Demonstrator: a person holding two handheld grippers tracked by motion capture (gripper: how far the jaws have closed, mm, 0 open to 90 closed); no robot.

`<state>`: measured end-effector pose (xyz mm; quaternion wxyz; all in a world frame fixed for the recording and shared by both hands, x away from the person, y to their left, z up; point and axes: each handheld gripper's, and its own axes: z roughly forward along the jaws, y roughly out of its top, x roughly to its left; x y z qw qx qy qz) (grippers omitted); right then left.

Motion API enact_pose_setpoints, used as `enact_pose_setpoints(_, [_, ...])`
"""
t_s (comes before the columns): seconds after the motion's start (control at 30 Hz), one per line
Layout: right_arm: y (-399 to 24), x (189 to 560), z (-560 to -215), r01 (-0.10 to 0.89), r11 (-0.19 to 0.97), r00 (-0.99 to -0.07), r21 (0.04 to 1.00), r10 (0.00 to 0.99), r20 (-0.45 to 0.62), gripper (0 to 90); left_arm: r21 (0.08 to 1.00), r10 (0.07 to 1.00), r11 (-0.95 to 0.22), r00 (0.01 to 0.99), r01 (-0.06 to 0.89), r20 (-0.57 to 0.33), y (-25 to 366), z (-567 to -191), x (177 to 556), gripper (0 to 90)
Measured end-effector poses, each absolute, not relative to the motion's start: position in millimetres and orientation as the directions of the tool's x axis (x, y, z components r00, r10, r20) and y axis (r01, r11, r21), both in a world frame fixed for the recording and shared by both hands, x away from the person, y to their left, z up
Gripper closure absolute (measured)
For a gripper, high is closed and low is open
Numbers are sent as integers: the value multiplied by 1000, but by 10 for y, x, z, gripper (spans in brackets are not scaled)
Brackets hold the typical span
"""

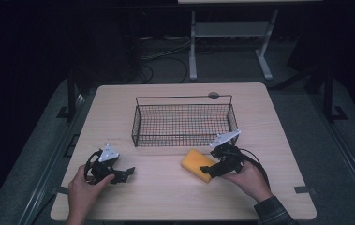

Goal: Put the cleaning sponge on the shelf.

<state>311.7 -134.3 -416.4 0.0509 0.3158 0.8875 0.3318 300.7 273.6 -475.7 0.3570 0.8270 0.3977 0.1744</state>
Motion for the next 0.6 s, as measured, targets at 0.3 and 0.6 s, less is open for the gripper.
enact_pose_setpoints(0.3, [-1236, 3183, -4163, 520, 603, -796, 605, 598, 89, 117, 729, 782, -429, 623, 533, 4, 2736, -4757, 3006, 128])
enact_pose_setpoints(0.6, [-1124, 3242, -4192, 522, 620, -797, 586, 600, 74, 66, 727, 782, -430, 623, 535, 4, 2737, -4755, 3006, 128])
